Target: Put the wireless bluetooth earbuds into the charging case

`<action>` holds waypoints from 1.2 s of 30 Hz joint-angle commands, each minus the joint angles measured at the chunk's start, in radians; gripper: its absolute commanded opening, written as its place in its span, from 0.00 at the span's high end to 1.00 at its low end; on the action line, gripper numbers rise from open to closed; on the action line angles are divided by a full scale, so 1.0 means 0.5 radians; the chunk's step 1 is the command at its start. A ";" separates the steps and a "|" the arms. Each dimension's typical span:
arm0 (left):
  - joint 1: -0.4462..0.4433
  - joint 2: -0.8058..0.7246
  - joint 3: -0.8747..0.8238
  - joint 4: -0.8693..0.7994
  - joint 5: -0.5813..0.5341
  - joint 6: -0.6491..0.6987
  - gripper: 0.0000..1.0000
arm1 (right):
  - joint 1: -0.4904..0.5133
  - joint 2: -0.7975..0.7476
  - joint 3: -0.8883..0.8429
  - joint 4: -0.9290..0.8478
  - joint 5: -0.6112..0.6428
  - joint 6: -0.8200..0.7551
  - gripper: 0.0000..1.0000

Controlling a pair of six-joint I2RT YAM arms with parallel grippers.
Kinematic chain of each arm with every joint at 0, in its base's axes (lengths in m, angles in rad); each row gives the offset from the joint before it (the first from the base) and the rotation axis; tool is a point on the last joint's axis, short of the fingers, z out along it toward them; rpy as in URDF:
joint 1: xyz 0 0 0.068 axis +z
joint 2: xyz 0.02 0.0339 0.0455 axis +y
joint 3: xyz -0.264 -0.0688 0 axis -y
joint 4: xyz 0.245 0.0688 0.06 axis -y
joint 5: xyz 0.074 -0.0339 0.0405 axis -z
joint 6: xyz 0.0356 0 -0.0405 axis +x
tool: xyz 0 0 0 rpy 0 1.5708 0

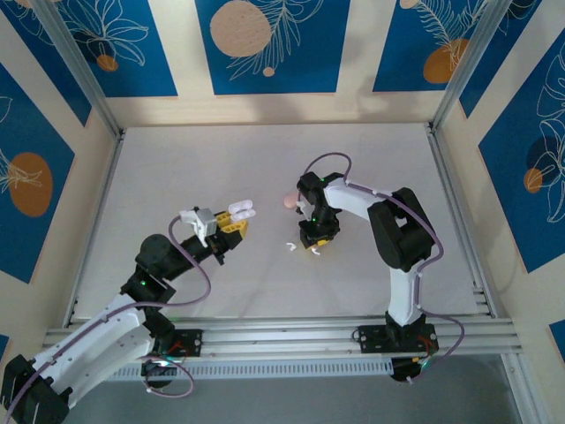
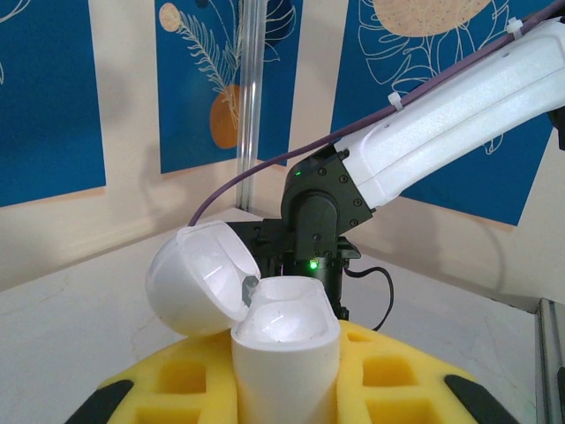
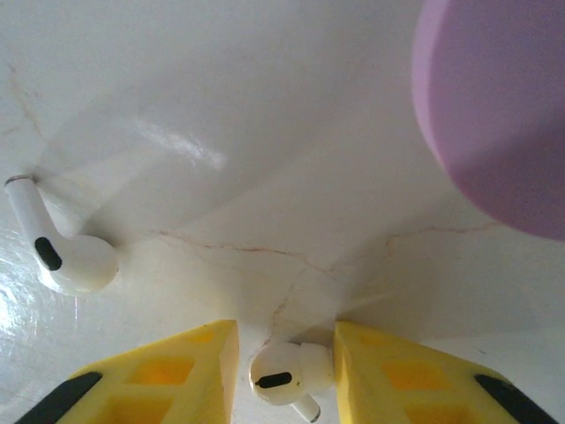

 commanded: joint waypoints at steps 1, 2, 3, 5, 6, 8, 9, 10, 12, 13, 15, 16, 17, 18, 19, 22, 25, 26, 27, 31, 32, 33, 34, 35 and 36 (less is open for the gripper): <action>-0.019 -0.011 0.055 0.060 0.061 -0.031 0.87 | 0.018 0.031 0.033 -0.070 -0.034 -0.026 0.66; -0.020 -0.014 0.055 0.058 0.058 -0.031 0.87 | 0.021 0.035 0.038 -0.081 -0.032 -0.023 0.65; -0.020 -0.017 0.055 0.056 0.058 -0.031 0.87 | 0.022 0.043 0.044 -0.093 -0.018 -0.017 0.65; -0.020 -0.023 0.058 0.050 0.053 -0.028 0.87 | 0.028 0.051 0.056 -0.121 0.040 0.011 0.62; -0.020 -0.026 0.058 0.048 0.055 -0.028 0.87 | 0.027 0.053 0.055 -0.126 0.038 0.014 0.62; -0.020 -0.030 0.058 0.045 0.051 -0.028 0.87 | 0.031 0.054 0.056 -0.125 0.031 0.020 0.62; -0.019 -0.029 0.058 0.042 0.052 -0.028 0.87 | 0.030 0.060 0.062 -0.136 0.036 0.028 0.62; -0.021 -0.033 0.058 0.041 0.054 -0.030 0.87 | 0.030 0.063 0.068 -0.144 0.044 0.040 0.62; -0.022 -0.033 0.058 0.045 0.051 -0.031 0.87 | 0.031 0.065 0.070 -0.147 0.058 0.059 0.63; -0.019 -0.033 0.058 0.044 0.049 -0.031 0.87 | 0.027 0.064 0.067 -0.144 0.053 0.062 0.64; -0.020 -0.030 0.057 0.045 0.051 -0.031 0.87 | 0.027 0.075 0.077 -0.168 0.070 0.089 0.64; -0.019 -0.030 0.058 0.045 0.052 -0.031 0.87 | 0.027 0.077 0.082 -0.175 0.068 0.093 0.64; -0.020 -0.028 0.058 0.044 0.052 -0.031 0.87 | 0.027 0.076 0.077 -0.175 0.068 0.097 0.64; -0.021 -0.030 0.058 0.044 0.052 -0.031 0.87 | 0.027 0.076 0.078 -0.175 0.058 0.102 0.64; -0.020 -0.030 0.058 0.042 0.052 -0.031 0.87 | 0.030 0.073 0.077 -0.168 0.040 0.099 0.64; -0.021 -0.029 0.058 0.041 0.051 -0.030 0.87 | 0.027 0.082 0.078 -0.165 0.027 0.100 0.68; -0.022 -0.029 0.058 0.041 0.052 -0.031 0.87 | 0.027 0.080 0.079 -0.172 0.022 0.111 0.75; -0.020 -0.030 0.058 0.038 0.049 -0.030 0.87 | 0.027 0.068 0.079 -0.172 0.016 0.118 0.75; -0.022 -0.030 0.058 0.035 0.047 -0.030 0.87 | 0.027 0.043 0.071 -0.169 0.000 0.128 0.75; -0.020 -0.021 0.054 0.044 0.028 -0.033 0.87 | 0.024 -0.139 0.023 -0.160 -0.018 0.193 0.75; -0.019 -0.016 0.049 0.057 0.019 -0.036 0.87 | 0.024 -0.204 0.015 -0.160 -0.008 0.223 0.75; -0.020 -0.006 0.041 0.078 0.010 -0.037 0.87 | 0.024 -0.292 0.003 -0.151 -0.007 0.268 0.75; -0.021 0.008 0.034 0.105 0.003 -0.037 0.87 | 0.025 -0.396 -0.008 -0.133 -0.028 0.307 0.75; -0.021 0.023 0.028 0.125 0.003 -0.037 0.87 | 0.024 -0.495 -0.019 -0.106 -0.050 0.347 0.75; -0.020 0.044 0.024 0.160 0.003 -0.038 0.87 | 0.021 -0.614 -0.027 -0.075 -0.066 0.405 0.75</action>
